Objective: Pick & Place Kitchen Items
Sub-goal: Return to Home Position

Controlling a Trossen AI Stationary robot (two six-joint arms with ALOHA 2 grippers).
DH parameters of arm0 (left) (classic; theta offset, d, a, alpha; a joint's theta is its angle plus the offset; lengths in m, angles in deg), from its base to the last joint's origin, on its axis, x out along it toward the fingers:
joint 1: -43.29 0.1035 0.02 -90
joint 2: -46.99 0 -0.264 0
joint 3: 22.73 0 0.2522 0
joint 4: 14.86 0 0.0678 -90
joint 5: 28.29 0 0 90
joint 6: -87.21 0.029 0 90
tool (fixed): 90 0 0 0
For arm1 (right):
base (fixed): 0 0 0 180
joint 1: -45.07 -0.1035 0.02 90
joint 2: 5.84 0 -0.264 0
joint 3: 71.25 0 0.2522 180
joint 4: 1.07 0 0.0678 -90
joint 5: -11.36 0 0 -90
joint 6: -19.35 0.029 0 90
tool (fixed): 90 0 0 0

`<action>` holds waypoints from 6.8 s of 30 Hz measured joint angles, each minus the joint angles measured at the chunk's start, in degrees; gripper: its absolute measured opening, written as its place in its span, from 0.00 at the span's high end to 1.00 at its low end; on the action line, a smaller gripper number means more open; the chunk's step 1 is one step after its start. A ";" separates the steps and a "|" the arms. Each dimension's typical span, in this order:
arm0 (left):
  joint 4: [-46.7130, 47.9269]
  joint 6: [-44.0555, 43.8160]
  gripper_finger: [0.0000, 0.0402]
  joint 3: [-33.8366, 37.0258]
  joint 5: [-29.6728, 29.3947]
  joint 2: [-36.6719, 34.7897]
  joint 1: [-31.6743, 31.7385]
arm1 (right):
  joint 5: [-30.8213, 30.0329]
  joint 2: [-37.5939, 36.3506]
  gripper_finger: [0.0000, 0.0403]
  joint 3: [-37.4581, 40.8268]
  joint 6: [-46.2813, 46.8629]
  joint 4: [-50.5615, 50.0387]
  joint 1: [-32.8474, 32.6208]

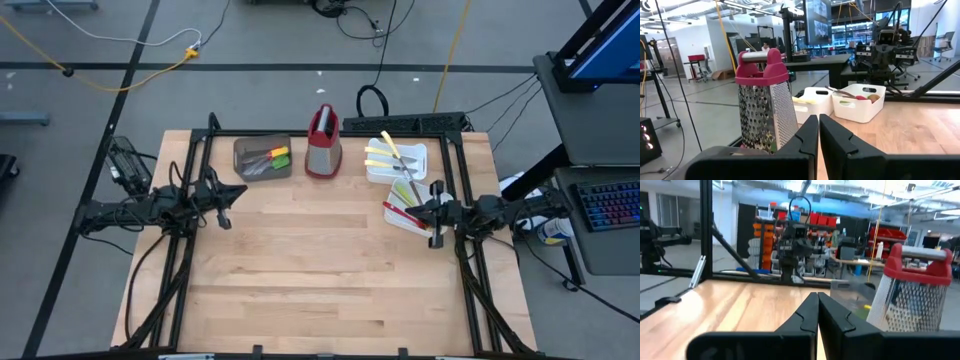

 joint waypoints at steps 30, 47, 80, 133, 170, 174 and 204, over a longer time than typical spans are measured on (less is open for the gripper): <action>3.89 0.34 0.95 -0.15 0.00 0.06 0.00 | -0.01 0.09 1.00 0.28 6.49 -8.37 0.00; 3.71 0.34 0.95 -0.11 -0.07 0.06 0.00 | -0.13 0.09 0.99 0.33 8.02 -8.01 -0.02; 3.41 0.36 0.95 -0.04 -0.09 0.06 0.00 | -0.15 0.09 0.98 0.33 8.06 -7.89 -0.02; 3.39 0.36 0.95 -0.04 -0.09 0.09 0.00 | -0.15 0.07 0.98 0.33 8.05 -7.87 -0.02; 3.40 0.36 0.95 -0.04 -0.09 0.09 -0.02 | -0.15 0.08 0.98 0.34 8.04 -7.88 0.00; 3.41 0.36 0.95 -0.04 -0.09 0.06 0.00 | -0.15 0.08 0.98 0.33 8.05 -7.88 0.00; 3.39 0.36 0.95 -0.04 -0.09 0.09 0.00 | -0.15 0.08 0.98 0.34 8.06 -7.87 -0.01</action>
